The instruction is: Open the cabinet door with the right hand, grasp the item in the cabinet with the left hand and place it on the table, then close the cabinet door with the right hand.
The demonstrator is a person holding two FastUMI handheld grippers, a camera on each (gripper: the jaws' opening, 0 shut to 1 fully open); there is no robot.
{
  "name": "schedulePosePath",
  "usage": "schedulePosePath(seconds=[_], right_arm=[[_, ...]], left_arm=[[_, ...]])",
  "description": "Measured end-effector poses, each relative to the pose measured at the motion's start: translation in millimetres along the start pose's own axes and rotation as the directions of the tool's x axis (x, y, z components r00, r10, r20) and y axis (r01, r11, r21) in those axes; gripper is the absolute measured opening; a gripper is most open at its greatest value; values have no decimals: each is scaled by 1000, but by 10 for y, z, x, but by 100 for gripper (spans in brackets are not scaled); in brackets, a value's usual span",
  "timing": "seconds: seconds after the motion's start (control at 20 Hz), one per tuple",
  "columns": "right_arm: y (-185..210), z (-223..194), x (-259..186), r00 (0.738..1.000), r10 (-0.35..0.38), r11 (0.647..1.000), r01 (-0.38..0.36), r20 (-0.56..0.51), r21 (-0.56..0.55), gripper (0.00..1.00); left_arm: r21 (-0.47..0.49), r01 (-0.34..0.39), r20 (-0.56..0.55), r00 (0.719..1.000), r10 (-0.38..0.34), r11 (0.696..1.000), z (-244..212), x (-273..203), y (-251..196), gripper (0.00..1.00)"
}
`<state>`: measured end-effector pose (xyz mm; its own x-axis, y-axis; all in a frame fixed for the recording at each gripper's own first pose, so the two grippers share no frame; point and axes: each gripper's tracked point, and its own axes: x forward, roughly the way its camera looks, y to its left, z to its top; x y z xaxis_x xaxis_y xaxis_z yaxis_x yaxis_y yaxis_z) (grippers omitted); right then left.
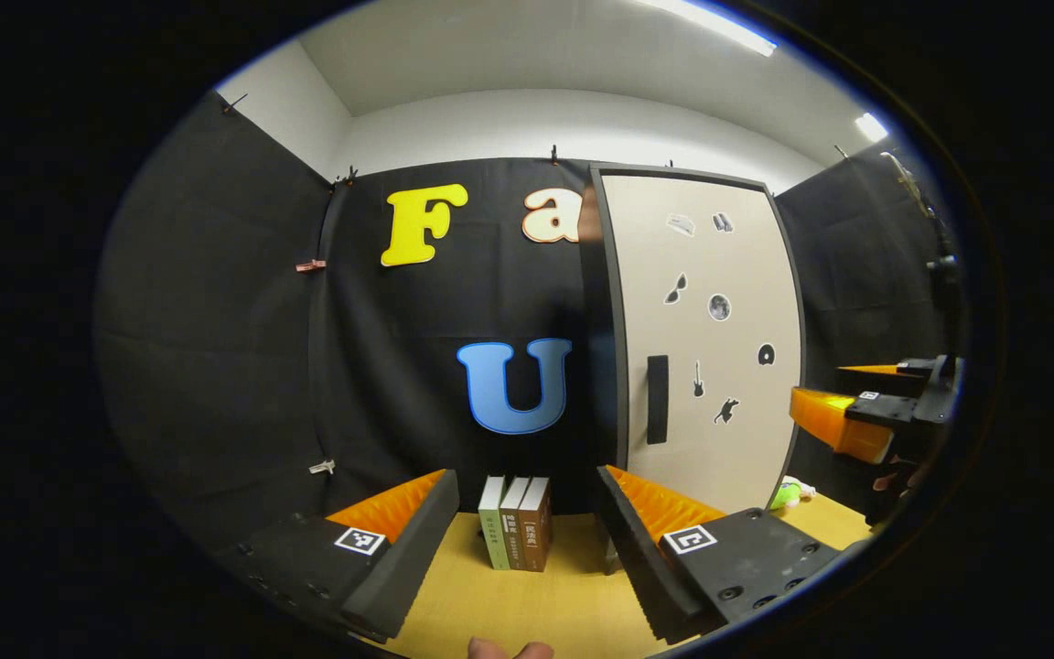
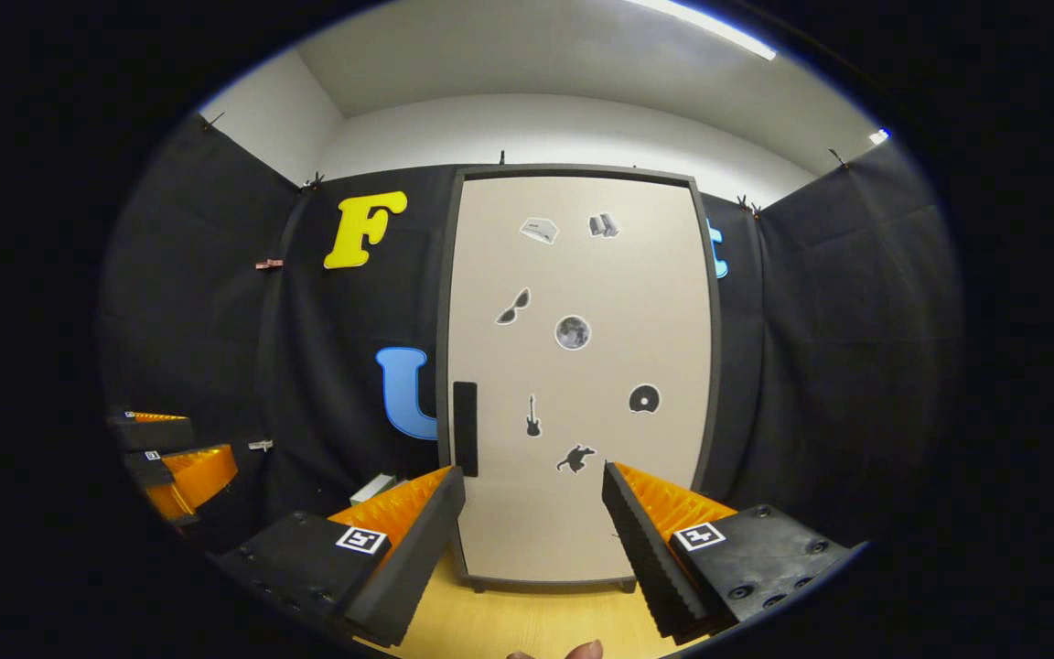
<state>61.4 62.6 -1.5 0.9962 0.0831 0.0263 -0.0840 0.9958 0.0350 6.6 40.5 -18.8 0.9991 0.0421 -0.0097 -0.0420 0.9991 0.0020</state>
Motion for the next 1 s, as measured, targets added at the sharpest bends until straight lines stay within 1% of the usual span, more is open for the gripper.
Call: schedulePosePath(seconds=[0.3, 0.5, 0.8, 0.9, 0.95, 1.0], right_arm=[[394, -162, 575, 999, 41, 999, -40, 29, -34, 98], [550, -399, 976, 999, 34, 999, -35, -29, -28, 98], [627, -601, 1616, 999, 7, 1000, -8, -54, -11, 97], [610, -648, 1837, 998, -14, 1000, 14, -53, -12, 90], [599, -665, 1911, 998, -26, 1000, 26, -52, -13, 82], [581, -710, 1966, 997, -42, 999, 41, -59, -19, 78]], left_arm=[[-24, -26, -26, 999, 26, 999, -183, 81, 251, 95], [-32, -41, -36, 999, 40, 999, -256, 109, 378, 95], [-60, -55, -78, 996, 50, 997, -465, 114, 502, 95], [-68, -62, -88, 995, 56, 996, -538, 119, 556, 95], [-73, -62, -93, 994, 55, 995, -566, 124, 573, 95], [-74, -58, -96, 994, 51, 996, -583, 134, 584, 95]])
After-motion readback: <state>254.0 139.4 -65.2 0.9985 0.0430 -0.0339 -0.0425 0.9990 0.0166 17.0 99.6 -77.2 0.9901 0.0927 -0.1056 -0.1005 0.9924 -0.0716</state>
